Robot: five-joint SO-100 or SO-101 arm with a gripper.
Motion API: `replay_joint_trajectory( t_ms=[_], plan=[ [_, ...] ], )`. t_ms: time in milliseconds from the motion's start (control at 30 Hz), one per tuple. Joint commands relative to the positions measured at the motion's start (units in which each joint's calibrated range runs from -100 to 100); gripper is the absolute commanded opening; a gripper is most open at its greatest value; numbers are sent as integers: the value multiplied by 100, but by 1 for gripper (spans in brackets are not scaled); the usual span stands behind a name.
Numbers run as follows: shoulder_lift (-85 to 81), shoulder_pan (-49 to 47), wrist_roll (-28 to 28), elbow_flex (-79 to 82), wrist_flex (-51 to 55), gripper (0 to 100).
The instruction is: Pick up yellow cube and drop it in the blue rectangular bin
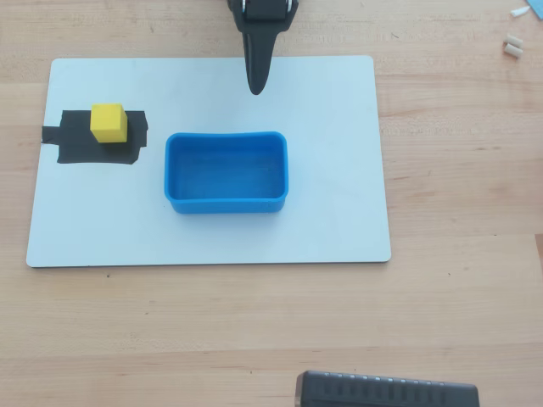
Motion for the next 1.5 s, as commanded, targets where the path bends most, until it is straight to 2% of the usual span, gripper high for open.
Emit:
replay_joint_trajectory(
  t_ms=[0,400,567,767,1133,1333,1467],
  plan=[
    [-134,6,-5,-33,41,0],
    [-134,101,24,-51,49,0],
    [14,255,171,-661,231,0],
    [2030,401,278,-2424,297,0],
    [5718,1945,977,-5970,875,0],
    [7204,2348,1402,-7533,1354,0],
    [7501,2502,1729,-7824,1354,0]
  ],
)
